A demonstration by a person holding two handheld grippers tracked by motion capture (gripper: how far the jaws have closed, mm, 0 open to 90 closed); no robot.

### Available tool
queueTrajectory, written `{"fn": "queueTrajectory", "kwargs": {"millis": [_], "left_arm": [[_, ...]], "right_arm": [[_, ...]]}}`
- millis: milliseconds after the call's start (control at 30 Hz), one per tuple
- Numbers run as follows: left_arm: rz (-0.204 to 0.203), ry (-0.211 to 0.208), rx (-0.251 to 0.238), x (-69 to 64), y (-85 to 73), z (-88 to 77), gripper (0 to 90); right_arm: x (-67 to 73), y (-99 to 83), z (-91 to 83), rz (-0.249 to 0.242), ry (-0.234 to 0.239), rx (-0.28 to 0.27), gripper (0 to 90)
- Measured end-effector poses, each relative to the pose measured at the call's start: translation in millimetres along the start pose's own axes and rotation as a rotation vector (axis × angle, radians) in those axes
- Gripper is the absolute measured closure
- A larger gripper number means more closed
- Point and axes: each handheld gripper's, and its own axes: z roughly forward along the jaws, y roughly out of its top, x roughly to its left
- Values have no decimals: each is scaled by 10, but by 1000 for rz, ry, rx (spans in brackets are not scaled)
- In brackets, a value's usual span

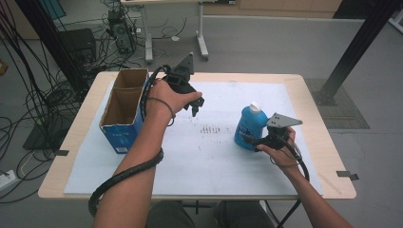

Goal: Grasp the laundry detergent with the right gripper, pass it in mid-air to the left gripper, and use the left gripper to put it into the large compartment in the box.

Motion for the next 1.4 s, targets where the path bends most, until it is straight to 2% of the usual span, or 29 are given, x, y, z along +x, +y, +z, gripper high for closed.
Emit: {"fn": "queueTrajectory", "kwargs": {"millis": [967, 1400], "left_arm": [[0, -5, -4, 11, -2, -3, 57], [2, -5, 1, 0, 1, 2, 58]], "right_arm": [[-6, -27, 15, 10, -3, -7, 23], [-34, -78, 37, 19, 3, 1, 183]]}}
